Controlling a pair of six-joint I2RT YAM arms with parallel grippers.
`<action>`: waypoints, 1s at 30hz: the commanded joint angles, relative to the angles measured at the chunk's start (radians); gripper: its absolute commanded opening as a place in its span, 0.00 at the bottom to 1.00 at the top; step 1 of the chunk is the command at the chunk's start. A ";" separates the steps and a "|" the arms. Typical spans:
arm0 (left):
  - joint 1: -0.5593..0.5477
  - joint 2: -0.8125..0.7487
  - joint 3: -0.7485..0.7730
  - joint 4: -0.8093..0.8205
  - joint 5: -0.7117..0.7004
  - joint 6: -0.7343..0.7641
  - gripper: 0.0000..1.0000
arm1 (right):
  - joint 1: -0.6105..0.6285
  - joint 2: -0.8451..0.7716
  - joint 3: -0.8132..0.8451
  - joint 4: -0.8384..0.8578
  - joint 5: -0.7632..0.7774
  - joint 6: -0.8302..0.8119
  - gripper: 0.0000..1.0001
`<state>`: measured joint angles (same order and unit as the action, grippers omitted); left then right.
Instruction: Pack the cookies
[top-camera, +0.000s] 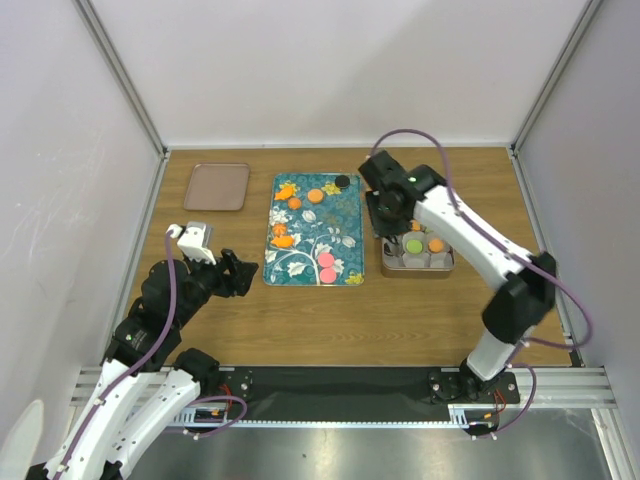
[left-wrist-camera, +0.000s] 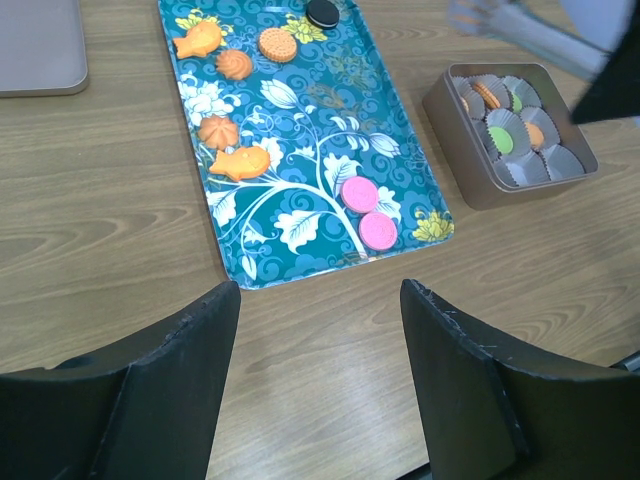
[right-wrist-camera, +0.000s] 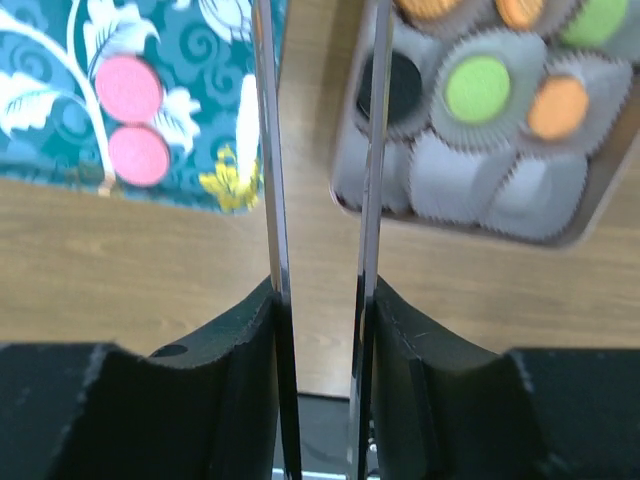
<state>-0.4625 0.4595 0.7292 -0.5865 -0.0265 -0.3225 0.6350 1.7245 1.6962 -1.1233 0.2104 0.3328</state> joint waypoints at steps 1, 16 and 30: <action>-0.007 0.001 0.004 0.031 0.011 0.002 0.72 | -0.020 -0.194 -0.110 -0.030 0.004 0.074 0.36; -0.007 0.022 0.006 0.030 0.007 0.000 0.72 | -0.011 -0.488 -0.424 -0.125 -0.075 0.153 0.37; -0.007 0.030 0.006 0.025 -0.004 -0.003 0.71 | 0.008 -0.436 -0.512 -0.053 -0.121 0.117 0.36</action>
<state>-0.4625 0.4847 0.7292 -0.5865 -0.0235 -0.3229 0.6361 1.2861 1.1866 -1.2152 0.1032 0.4599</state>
